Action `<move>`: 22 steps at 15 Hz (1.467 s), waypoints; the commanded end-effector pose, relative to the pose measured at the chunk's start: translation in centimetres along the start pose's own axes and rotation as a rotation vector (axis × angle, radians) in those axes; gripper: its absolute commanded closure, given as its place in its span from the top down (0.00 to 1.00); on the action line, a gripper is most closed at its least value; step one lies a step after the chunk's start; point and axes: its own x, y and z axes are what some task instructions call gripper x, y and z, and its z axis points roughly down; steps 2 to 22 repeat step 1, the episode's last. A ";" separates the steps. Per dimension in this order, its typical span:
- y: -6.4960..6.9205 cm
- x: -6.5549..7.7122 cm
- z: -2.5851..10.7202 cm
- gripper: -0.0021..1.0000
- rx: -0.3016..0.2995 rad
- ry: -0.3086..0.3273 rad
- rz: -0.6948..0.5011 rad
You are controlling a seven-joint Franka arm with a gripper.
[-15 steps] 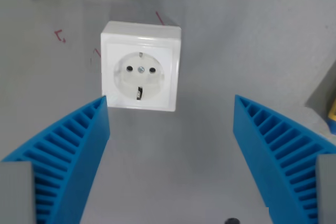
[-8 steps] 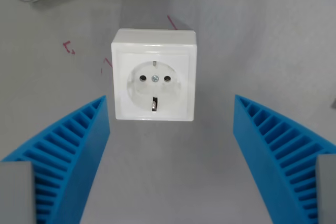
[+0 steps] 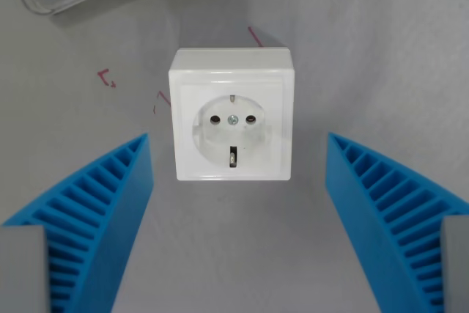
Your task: Move above the white socket
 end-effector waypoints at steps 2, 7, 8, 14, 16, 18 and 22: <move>-0.8 0.5 0.2 1.00 -0.069 0.030 0.042; -0.8 0.5 0.2 1.00 -0.069 0.030 0.042; -0.8 0.5 0.2 1.00 -0.069 0.030 0.042; -0.8 0.5 0.2 1.00 -0.069 0.030 0.042; -0.8 0.5 0.2 1.00 -0.069 0.030 0.042; -0.8 0.5 0.2 1.00 -0.069 0.030 0.042; -0.8 0.5 0.2 1.00 -0.069 0.030 0.042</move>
